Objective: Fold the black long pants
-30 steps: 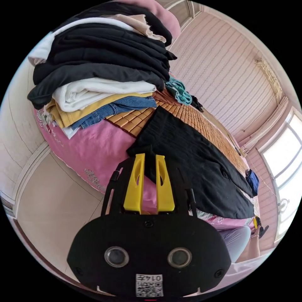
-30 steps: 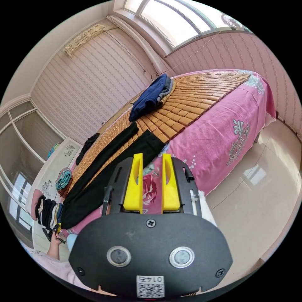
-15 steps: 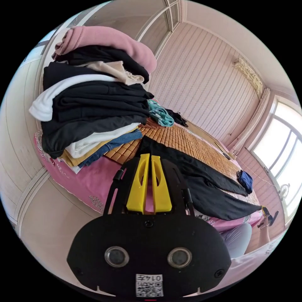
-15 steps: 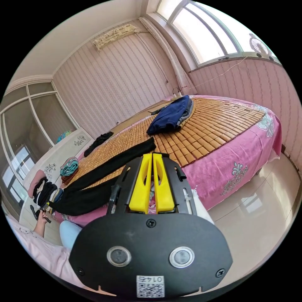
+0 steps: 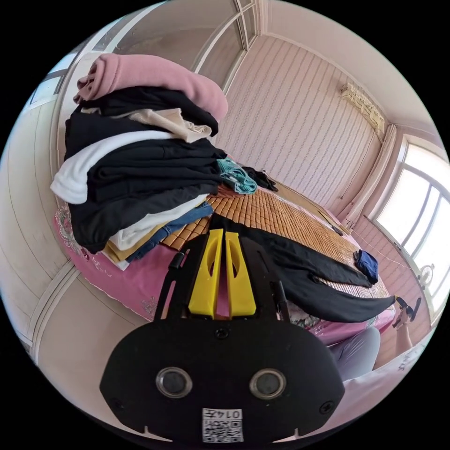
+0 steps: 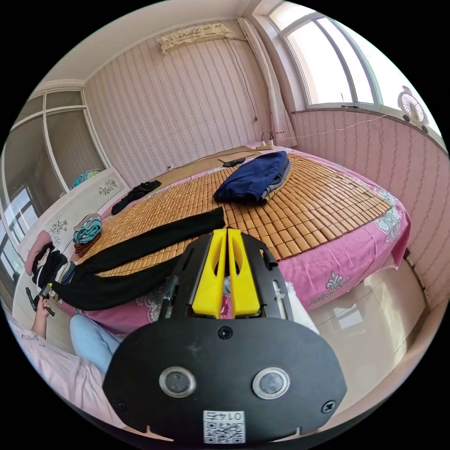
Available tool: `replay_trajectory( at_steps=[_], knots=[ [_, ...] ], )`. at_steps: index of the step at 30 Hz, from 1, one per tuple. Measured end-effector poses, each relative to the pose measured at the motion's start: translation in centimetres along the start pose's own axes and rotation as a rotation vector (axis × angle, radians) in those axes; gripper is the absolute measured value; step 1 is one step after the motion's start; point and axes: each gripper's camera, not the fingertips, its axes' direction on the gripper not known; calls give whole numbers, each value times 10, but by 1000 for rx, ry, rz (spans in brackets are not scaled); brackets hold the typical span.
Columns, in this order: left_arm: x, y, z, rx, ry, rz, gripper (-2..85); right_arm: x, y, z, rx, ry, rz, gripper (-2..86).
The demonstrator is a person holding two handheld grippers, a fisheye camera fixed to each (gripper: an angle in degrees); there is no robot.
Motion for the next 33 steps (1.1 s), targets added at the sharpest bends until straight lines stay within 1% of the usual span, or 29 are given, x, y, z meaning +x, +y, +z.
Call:
replay_trajectory(
  at_steps=[3,6,8,10,12,13,15,18,21,24,26,28,30,31,33],
  knots=[
    [4,-30,10,25,-3,18,-9,-12,-32,6,-8,32,-62,-1],
    [10,-69,36,32,-25,29,-8,-24,-73,31,-50,54,-106,-1],
    [15,-99,70,38,-47,14,-3,-31,-101,54,-88,56,-115,1],
    [18,-114,105,0,-74,-8,10,-36,-133,102,-198,61,-99,4],
    [17,-120,139,-63,-96,-59,38,-32,-145,139,-276,40,-45,8],
    [16,-120,150,-89,-115,-88,54,-27,-148,155,-301,56,9,16],
    [20,-117,149,-89,-98,-66,64,-18,-145,165,-313,76,61,34],
    [28,-91,118,-27,-78,7,69,1,-128,157,-307,-1,82,73],
    [17,-51,102,-49,-77,-15,77,34,-105,138,-265,-23,165,88],
    [-6,-18,116,-157,-62,-109,99,61,-92,129,-229,-57,250,98],
    [-17,-4,134,-221,-13,-189,121,70,-91,131,-229,-101,288,103],
    [-18,-2,148,-252,24,-217,130,74,-93,134,-208,-188,325,105],
    [-12,-7,160,-262,37,-210,131,74,-99,138,-247,-188,316,104],
    [-9,-11,168,-265,33,-208,126,75,-103,138,-232,-193,322,101],
    [-5,-17,183,-281,32,-203,104,77,-108,141,-239,-199,340,83]
  ],
)
